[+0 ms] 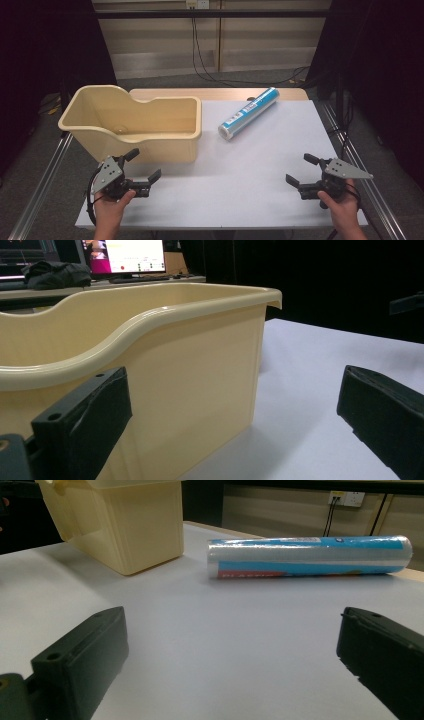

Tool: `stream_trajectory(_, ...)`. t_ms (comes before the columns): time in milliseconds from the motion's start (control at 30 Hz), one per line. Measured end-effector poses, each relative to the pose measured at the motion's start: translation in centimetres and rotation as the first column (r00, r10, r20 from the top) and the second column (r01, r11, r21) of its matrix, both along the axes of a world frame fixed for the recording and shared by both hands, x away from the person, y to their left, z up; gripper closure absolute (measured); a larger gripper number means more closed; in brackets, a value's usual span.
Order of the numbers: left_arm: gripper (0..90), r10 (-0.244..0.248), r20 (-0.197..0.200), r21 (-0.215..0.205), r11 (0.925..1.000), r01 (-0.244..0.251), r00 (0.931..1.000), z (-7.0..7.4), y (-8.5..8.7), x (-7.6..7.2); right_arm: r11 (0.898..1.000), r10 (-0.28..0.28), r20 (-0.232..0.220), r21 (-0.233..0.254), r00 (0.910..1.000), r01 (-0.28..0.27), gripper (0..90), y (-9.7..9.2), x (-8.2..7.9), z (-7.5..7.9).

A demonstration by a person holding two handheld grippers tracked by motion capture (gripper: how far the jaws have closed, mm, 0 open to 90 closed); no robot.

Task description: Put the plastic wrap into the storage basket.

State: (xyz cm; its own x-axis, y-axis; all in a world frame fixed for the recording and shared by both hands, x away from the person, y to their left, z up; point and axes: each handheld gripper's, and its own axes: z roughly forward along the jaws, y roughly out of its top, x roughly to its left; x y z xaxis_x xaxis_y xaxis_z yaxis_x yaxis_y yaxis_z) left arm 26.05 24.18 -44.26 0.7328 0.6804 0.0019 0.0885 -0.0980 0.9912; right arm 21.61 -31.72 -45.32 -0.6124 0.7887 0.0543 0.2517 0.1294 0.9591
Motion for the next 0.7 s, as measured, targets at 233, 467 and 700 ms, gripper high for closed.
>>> stream_trajectory(233, 0.9, -0.005, -0.004, 0.007, 1.0000, 0.005, 1.0000, -0.1, -0.1, 0.0, 1.000, 0.004, -0.025, -0.027, 0.9997, -0.004, 0.2, 1.1, 0.5, 0.1)
stream_trajectory(467, 0.9, -0.010, -0.010, 0.006, 0.9999, 0.010, 0.9999, -0.2, -0.1, 0.0, 0.997, -0.008, -0.057, -0.079, 0.9983, 0.003, 1.5, 2.7, 1.8, 0.8)
stream_trajectory(700, 0.9, -0.015, -0.012, 0.008, 0.9999, 0.015, 0.9998, -0.2, -0.2, -0.1, 0.991, -0.031, -0.151, -0.131, 0.9881, 0.011, 2.7, 5.0, 4.9, 1.1)
